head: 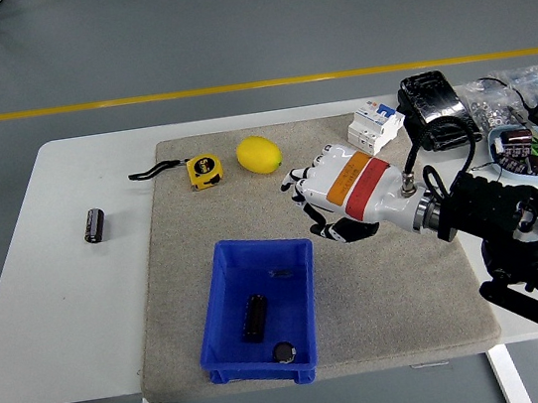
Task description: Pick up the battery,place it into the box
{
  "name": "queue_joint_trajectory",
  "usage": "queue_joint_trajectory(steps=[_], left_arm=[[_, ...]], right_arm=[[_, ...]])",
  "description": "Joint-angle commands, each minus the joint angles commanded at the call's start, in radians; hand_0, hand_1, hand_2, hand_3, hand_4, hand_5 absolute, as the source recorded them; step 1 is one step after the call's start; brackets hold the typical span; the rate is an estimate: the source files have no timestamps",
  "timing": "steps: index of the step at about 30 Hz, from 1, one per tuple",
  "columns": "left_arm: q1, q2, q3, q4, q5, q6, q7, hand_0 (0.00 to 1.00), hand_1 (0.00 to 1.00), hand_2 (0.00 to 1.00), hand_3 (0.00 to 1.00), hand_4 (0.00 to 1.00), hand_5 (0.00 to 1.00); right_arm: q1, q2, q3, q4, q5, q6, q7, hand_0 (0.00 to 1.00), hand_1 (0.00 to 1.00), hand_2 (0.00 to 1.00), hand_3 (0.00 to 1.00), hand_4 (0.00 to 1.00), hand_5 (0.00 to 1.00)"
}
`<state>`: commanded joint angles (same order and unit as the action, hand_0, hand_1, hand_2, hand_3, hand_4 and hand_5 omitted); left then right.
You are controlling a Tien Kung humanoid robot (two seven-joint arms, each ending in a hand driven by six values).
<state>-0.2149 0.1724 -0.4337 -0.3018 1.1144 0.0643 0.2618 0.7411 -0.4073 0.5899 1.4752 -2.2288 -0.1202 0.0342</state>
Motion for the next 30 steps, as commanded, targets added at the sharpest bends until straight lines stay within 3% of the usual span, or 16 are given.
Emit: queue_joint_trajectory(steps=[9,16,18,19,22,24,25,30], left_arm=[[0.001,-0.003,-0.006,0.0,0.011,0.0,0.001,0.672,0.664,0.69,0.631,0.648,0.675],[0.004,-0.005,-0.002,0.0,0.007,0.0,-0.003,0.671,0.663,0.69,0.631,0.649,0.675],[0.004,-0.005,-0.002,0.0,0.008,0.0,-0.003,0.671,0.663,0.69,0.631,0.649,0.675],[0.004,-0.006,-0.002,0.0,0.008,0.0,-0.002,0.672,0.662,0.69,0.631,0.648,0.675],[0.004,-0.009,-0.003,0.0,0.011,0.001,-0.001,0.672,0.662,0.69,0.631,0.648,0.675],[0.006,-0.011,-0.003,-0.001,0.013,0.002,-0.001,0.672,0.662,0.69,0.631,0.648,0.675],[0.007,-0.011,-0.003,-0.001,0.014,0.002,-0.001,0.671,0.664,0.69,0.631,0.648,0.675],[0.008,-0.011,-0.002,0.0,0.013,0.001,-0.002,0.671,0.664,0.69,0.631,0.648,0.675]], right_arm=[[-0.037,0.003,0.133,-0.028,0.083,-0.079,-0.019,0.039,0.187,0.739,0.256,0.803,0.096],[-0.093,0.019,0.227,-0.061,0.25,-0.214,-0.008,0.046,0.196,0.746,0.257,0.792,0.114],[-0.111,0.023,0.247,-0.069,0.319,-0.255,0.01,0.046,0.196,0.746,0.257,0.792,0.114],[-0.12,0.025,0.254,-0.072,0.354,-0.273,0.022,0.082,0.242,0.755,0.341,0.819,0.203],[-0.15,0.029,0.261,-0.071,0.476,-0.347,0.087,0.082,0.242,0.755,0.341,0.819,0.203],[-0.168,0.034,0.259,-0.063,0.561,-0.365,0.136,0.082,0.242,0.755,0.341,0.819,0.203],[-0.174,0.036,0.259,-0.06,0.6,-0.364,0.153,0.47,0.611,0.855,0.841,0.998,0.451],[-0.213,0.039,0.26,-0.045,0.805,-0.322,0.247,0.47,0.611,0.855,0.841,0.998,0.451]])
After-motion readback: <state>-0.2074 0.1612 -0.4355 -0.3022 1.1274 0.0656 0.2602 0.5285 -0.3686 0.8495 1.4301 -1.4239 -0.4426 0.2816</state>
